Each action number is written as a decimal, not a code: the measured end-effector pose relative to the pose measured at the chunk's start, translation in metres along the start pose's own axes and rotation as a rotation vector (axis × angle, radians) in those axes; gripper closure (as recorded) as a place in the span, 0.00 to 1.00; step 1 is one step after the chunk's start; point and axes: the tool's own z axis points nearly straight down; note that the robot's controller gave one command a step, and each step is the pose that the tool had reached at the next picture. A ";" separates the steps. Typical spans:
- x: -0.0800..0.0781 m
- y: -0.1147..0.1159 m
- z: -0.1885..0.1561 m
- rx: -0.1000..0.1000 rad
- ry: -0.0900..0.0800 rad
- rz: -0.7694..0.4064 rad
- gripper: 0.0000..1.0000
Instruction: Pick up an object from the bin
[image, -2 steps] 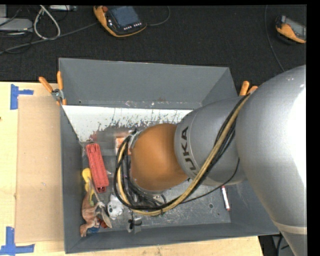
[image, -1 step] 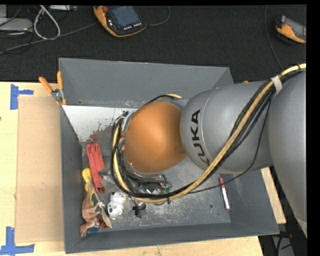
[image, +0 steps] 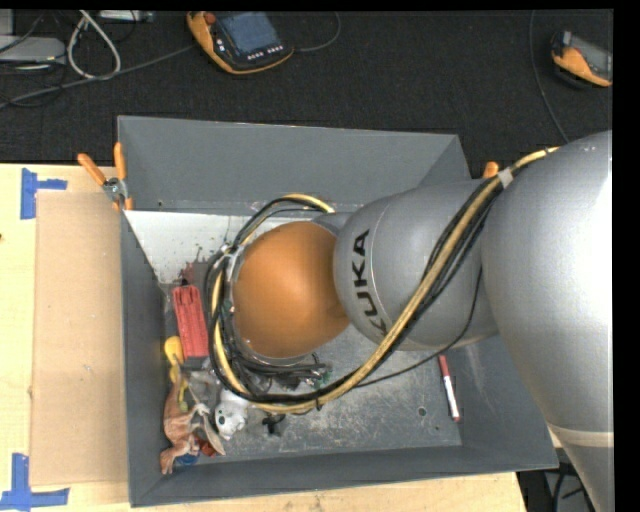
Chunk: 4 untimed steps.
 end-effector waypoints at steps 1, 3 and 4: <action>0.017 -0.009 0.030 0.005 -0.005 -0.185 0.00; 0.005 -0.015 0.030 -0.002 -0.002 -0.244 1.00; 0.008 -0.013 -0.002 -0.009 0.006 -0.243 1.00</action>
Offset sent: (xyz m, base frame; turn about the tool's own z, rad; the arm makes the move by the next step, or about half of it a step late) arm 0.0090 -0.0142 -0.0297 -0.2503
